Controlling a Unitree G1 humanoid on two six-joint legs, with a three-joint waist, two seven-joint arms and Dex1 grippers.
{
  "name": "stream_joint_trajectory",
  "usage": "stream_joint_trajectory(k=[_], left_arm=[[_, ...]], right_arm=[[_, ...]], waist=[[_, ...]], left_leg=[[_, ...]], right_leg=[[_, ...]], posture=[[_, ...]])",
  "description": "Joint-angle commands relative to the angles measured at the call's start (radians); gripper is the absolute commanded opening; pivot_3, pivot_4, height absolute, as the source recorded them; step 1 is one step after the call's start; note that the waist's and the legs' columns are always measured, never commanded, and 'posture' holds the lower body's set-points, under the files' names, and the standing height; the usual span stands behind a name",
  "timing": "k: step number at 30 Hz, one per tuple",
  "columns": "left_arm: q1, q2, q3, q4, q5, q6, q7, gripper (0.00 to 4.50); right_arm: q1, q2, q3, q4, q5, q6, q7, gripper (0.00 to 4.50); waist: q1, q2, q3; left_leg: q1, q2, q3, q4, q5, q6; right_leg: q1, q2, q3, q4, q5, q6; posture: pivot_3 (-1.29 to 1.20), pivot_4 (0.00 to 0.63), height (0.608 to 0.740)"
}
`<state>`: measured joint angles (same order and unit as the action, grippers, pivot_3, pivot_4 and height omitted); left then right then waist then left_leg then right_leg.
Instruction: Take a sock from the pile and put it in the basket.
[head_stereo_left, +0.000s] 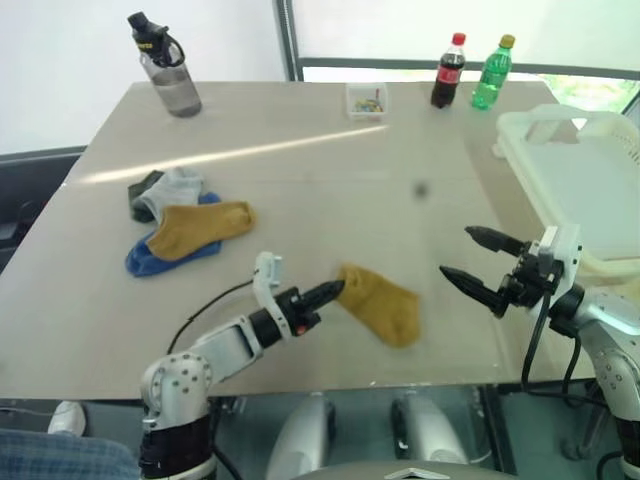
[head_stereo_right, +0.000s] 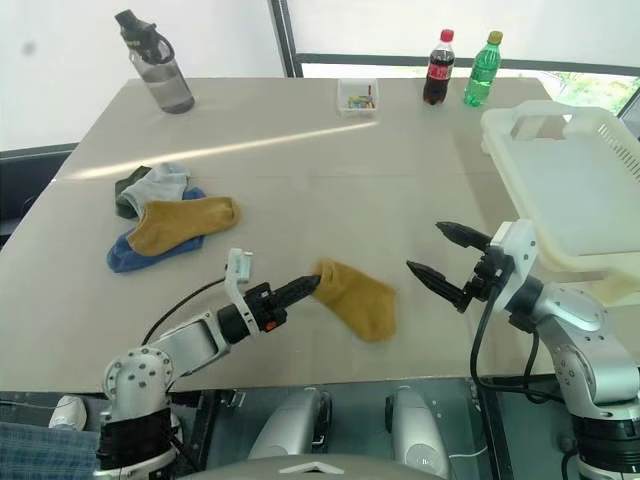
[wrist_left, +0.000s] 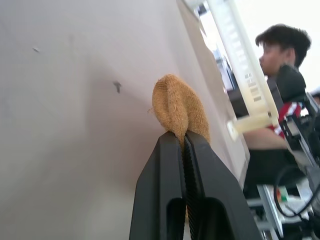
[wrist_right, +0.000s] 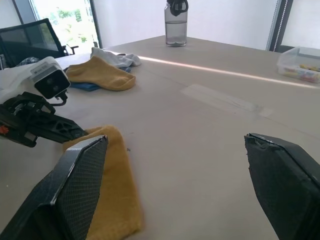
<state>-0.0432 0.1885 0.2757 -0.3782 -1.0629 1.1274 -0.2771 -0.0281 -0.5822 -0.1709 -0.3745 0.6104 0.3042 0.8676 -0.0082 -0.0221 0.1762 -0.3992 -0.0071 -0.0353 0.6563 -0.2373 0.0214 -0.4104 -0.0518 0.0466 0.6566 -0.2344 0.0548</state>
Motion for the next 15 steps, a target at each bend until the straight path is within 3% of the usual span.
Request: stream_joint_trajectory(k=[1,4,8,15], left_arm=[[0.040,-0.014,-0.008,-0.069,-0.007,-0.043,0.044,0.09],[0.056,-0.032,-0.007,-0.076,-0.031,-0.060,0.082,0.09],[0.071,-0.048,0.007,-0.077,-0.068,-0.073,0.129,0.09],[0.111,-0.072,0.005,-0.097,-0.129,-0.111,0.212,0.09]], right_arm=[[-0.008,-0.022,0.004,-0.032,0.020,0.029,0.011,4.50],[0.021,-0.091,0.067,-0.082,0.030,0.121,0.065,4.50],[0.011,-0.173,0.226,-0.053,-0.200,0.076,0.051,4.50],[-0.062,-0.093,0.329,-0.078,-0.260,0.146,-0.027,4.50]], waist=[[0.000,0.000,0.000],[0.001,0.000,0.000],[0.000,-0.001,0.000],[-0.003,-0.001,-0.001]], left_leg=[[0.000,0.000,0.000,0.000,0.000,0.000],[0.000,0.000,0.000,0.000,0.000,0.000],[0.000,0.000,0.000,0.000,0.000,0.000],[0.000,0.000,0.000,0.000,0.000,0.000]], right_leg=[[0.000,0.000,0.000,0.000,0.000,0.000],[0.000,0.000,0.000,0.000,0.000,0.000],[0.000,0.000,0.000,0.000,-0.001,-0.002],[0.000,0.001,0.000,0.000,-0.001,-0.001]], posture=[[0.00,0.150,0.740],[0.00,0.150,0.740],[0.00,0.150,0.740],[0.00,0.150,0.740]])
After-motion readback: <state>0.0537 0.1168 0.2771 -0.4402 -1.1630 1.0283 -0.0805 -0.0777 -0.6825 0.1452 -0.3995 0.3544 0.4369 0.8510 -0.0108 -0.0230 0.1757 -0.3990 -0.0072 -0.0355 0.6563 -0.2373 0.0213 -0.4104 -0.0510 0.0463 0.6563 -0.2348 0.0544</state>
